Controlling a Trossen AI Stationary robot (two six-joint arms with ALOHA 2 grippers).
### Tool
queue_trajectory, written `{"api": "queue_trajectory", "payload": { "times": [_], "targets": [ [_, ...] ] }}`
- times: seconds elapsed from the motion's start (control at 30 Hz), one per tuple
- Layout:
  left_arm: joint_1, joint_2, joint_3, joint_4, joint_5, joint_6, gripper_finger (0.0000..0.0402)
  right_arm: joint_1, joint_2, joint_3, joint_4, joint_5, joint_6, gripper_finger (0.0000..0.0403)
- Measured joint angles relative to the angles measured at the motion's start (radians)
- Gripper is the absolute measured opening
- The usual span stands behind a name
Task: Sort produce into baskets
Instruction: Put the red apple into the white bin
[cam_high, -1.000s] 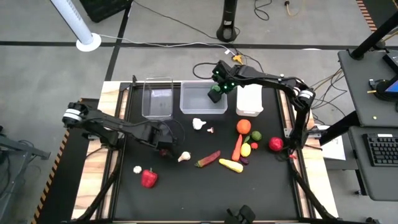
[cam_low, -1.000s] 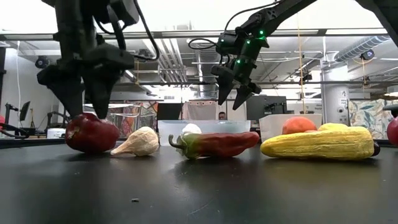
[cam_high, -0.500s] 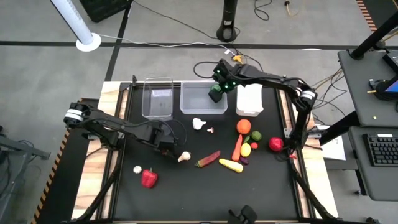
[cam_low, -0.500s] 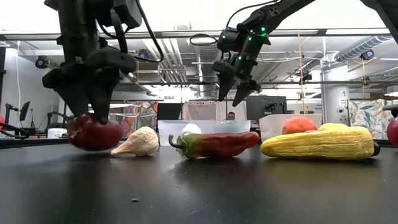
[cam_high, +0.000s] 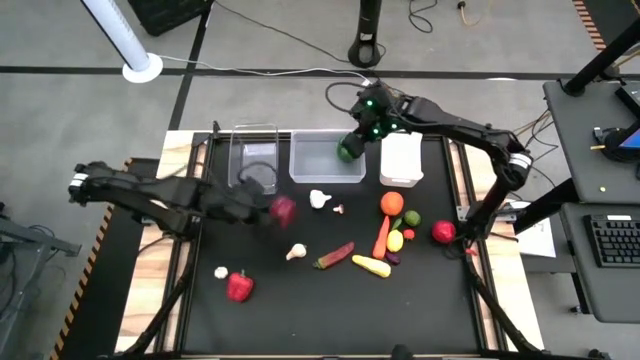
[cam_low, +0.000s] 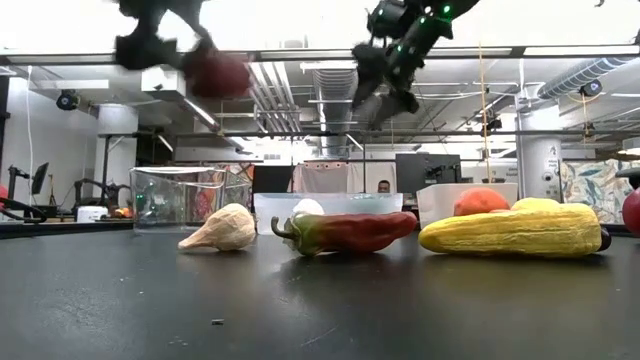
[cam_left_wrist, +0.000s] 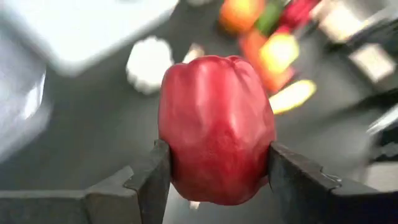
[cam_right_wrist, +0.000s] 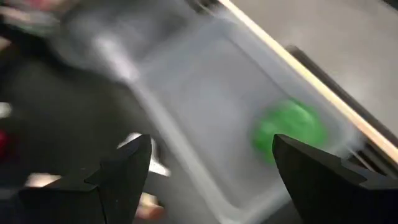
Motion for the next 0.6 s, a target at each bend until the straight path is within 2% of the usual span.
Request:
{"api": "queue_trajectory", "payload": {
  "times": [0.1,0.17,0.3,0.47,0.53,0.6],
  "targets": [
    [0.008,-0.054,0.015,0.177,-0.058,0.176,0.0212,0.041,-0.047,-0.024,0.134,-0.132,0.010,0.0332],
    [0.015,-0.081,0.014,0.285,-0.076,0.279,0.0212,0.081,-0.083,-0.046,0.260,-0.166,0.027,0.0334],
    [0.022,-0.104,0.010,0.415,-0.119,0.427,0.0212,0.167,-0.149,-0.095,0.558,-0.172,0.073,0.0336],
    [0.025,-0.080,0.009,0.530,-0.154,0.566,0.0212,0.247,-0.186,-0.163,0.976,-0.177,0.217,0.0334],
    [0.027,-0.053,0.009,0.593,-0.154,0.628,0.0212,0.274,-0.178,-0.176,1.066,-0.176,0.244,0.0331],
    [0.027,-0.028,0.009,0.639,-0.154,0.681,0.0212,0.290,-0.164,-0.179,1.075,-0.176,0.255,0.0328]
  ]
}}
